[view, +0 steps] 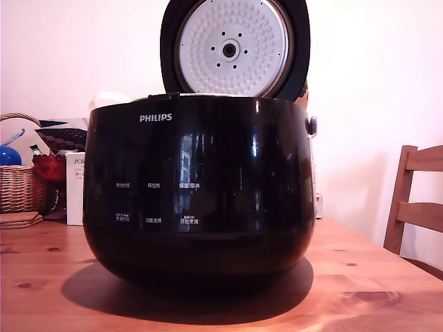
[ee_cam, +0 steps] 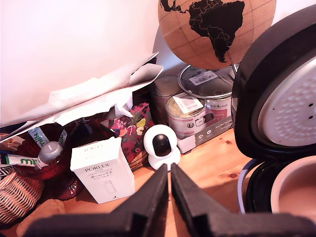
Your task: Close the rice cooker by pressing the lid down with medium force
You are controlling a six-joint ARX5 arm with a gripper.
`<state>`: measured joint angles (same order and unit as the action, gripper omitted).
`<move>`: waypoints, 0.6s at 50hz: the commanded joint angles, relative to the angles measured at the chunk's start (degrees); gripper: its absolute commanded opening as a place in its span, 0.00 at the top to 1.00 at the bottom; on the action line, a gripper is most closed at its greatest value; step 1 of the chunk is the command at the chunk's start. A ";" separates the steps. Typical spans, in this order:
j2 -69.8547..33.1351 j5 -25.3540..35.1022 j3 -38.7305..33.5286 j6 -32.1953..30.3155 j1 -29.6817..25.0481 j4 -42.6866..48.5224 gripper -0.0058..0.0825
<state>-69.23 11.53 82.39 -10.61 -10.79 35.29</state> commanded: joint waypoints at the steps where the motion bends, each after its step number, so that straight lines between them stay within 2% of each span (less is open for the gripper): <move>1: -0.87 6.29 21.66 -1.01 -0.09 11.50 0.96; 16: -9.11 9.68 38.60 -1.88 -0.39 20.04 0.96; 30: -20.41 10.54 50.93 -4.50 -3.67 24.35 0.96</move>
<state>-85.49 22.04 133.64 -13.87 -13.69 58.15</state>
